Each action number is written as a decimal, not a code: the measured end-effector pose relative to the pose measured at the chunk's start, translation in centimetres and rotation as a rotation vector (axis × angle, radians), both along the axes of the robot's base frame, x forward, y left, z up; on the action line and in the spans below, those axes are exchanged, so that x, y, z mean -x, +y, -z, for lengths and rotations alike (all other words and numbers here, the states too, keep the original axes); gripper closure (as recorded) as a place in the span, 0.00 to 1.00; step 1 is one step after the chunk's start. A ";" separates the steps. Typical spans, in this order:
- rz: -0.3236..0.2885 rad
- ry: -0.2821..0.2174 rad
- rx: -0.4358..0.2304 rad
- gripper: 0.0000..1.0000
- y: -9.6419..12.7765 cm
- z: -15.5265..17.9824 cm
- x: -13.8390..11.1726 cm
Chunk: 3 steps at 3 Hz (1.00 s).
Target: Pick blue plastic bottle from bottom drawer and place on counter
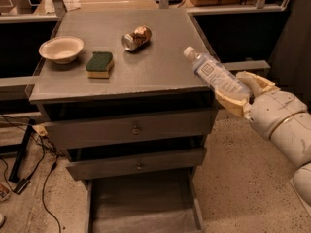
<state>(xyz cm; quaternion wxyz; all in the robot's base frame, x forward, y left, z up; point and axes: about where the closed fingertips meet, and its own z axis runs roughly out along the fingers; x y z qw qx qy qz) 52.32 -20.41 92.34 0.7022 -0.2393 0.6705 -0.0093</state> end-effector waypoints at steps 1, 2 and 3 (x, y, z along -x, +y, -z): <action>-0.001 -0.001 0.000 1.00 0.1 -0.1 -0.1; 0.002 -0.006 -0.008 1.00 0.6 -1.4 -3.2; -0.007 -0.001 -0.003 1.00 2.1 -2.7 -7.3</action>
Offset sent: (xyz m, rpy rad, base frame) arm 0.0946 0.0140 0.0317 0.0261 -0.0073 -0.0136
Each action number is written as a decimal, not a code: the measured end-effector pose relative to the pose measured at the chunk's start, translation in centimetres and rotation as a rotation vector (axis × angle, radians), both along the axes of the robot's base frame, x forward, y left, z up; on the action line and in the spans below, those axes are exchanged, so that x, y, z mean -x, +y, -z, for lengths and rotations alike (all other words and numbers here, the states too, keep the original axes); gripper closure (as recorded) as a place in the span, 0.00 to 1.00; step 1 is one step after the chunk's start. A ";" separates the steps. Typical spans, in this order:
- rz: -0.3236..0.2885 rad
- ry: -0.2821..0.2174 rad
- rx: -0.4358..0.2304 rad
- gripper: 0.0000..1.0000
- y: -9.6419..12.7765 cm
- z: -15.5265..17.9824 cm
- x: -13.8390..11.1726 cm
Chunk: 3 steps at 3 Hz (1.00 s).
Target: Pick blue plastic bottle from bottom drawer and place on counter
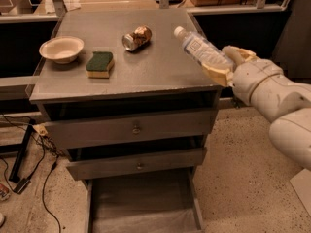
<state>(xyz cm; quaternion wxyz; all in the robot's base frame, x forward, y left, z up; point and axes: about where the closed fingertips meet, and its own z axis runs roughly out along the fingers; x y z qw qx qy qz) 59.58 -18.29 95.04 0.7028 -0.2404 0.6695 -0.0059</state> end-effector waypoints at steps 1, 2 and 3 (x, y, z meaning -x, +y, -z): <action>-0.022 0.016 0.011 1.00 1.7 -0.1 -2.7; -0.042 0.050 0.017 1.00 2.9 1.1 -5.4; -0.065 0.086 0.040 1.00 4.0 2.6 -8.3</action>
Offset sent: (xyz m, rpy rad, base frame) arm 0.0913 0.0300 -0.0262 -0.0218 0.1038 0.0658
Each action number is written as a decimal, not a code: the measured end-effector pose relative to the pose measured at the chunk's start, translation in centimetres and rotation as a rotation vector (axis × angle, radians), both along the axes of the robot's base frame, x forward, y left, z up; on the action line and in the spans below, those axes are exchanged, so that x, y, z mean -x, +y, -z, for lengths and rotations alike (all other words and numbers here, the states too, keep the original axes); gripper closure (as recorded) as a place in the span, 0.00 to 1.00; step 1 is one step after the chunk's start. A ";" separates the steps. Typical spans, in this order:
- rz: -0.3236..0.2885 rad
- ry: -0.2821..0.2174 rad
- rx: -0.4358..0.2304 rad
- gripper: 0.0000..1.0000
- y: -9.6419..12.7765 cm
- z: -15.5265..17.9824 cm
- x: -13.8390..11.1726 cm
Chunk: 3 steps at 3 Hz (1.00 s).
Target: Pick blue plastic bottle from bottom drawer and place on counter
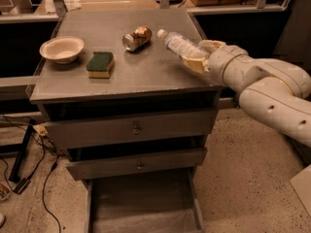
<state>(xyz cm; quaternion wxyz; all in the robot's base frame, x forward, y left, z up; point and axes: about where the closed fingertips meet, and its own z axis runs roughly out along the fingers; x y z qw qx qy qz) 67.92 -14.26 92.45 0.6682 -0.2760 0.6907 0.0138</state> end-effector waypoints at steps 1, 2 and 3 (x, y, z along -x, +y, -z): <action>-0.025 0.028 0.021 1.00 1.2 1.7 -2.3; -0.043 0.046 0.033 1.00 1.9 3.2 -3.7; -0.049 0.064 0.044 1.00 2.0 4.4 -4.6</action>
Offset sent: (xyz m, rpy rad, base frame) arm 0.0645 0.0011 -0.0364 -0.0484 0.0810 0.0716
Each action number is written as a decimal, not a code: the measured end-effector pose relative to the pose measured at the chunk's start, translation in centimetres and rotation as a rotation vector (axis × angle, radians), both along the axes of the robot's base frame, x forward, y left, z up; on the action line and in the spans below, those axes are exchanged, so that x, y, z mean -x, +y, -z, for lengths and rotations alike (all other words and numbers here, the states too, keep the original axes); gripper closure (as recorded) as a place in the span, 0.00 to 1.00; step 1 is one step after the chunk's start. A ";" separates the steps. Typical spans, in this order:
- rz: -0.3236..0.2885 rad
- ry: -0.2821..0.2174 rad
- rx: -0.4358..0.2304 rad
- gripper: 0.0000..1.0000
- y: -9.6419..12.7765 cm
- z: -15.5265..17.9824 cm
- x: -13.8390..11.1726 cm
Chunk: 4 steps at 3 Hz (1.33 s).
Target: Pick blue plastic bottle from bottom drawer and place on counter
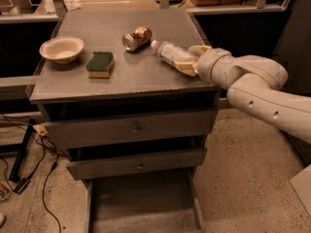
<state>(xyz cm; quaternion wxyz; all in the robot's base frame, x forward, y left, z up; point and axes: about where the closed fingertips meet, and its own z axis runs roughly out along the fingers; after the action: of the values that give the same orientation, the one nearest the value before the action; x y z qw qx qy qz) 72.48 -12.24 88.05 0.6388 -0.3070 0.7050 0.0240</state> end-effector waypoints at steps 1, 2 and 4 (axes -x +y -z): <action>-0.003 0.017 0.007 1.00 -0.1 0.9 -0.3; -0.003 0.017 0.007 0.81 -0.1 0.9 -0.3; -0.003 0.017 0.007 0.34 -0.1 0.9 -0.3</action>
Offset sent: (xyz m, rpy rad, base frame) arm 0.0027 -0.0008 -0.0080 -0.0059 0.0155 0.0028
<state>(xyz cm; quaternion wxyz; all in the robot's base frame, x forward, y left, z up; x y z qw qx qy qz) 72.78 -12.33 87.20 0.6318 -0.3100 0.7100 0.0253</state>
